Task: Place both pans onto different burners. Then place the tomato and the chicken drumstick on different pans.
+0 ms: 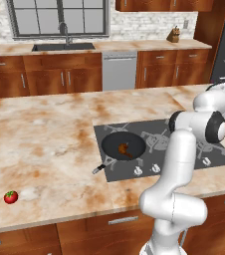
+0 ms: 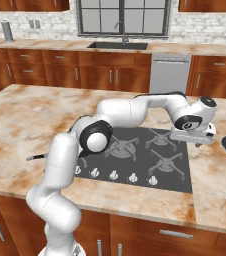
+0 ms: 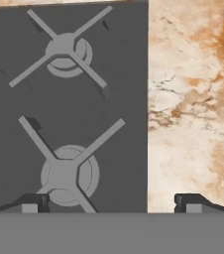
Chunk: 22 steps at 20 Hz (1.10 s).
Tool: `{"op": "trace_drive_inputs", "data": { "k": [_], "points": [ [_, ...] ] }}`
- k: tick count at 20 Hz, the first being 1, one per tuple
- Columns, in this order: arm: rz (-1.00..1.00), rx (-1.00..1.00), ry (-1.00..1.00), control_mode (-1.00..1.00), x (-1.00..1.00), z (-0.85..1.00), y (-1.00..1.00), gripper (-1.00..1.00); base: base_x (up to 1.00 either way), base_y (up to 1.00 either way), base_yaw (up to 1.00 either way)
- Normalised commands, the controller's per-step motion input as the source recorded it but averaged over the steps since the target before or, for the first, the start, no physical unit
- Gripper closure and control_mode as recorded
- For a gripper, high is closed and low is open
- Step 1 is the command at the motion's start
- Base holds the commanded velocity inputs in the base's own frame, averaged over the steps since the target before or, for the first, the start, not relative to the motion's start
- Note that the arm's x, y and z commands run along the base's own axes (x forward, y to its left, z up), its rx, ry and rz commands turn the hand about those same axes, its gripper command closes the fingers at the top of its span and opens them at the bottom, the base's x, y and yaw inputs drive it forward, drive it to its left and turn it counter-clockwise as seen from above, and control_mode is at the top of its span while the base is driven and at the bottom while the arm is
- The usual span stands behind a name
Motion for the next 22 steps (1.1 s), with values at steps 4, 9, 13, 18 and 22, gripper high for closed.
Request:
{"op": "trace_drive_inputs", "data": {
  "k": [4,9,13,18,22],
  "points": [
    [0.00,-0.01,0.00,-1.00,0.00,0.00,-0.41,-1.00,0.00,0.00,0.00],
    [0.00,-0.01,0.00,-1.00,0.00,0.00,-0.37,-1.00,0.00,0.00,0.00],
    [0.00,0.00,0.00,-1.00,0.00,0.00,-0.30,-1.00,0.00,0.00,0.00],
    [0.00,0.00,0.00,-1.00,0.00,0.00,-0.20,-1.00,0.00,0.00,0.00],
    [0.00,0.00,0.00,-1.00,0.00,0.00,-0.02,-1.00,0.00,0.00,0.00]
  ]
}}
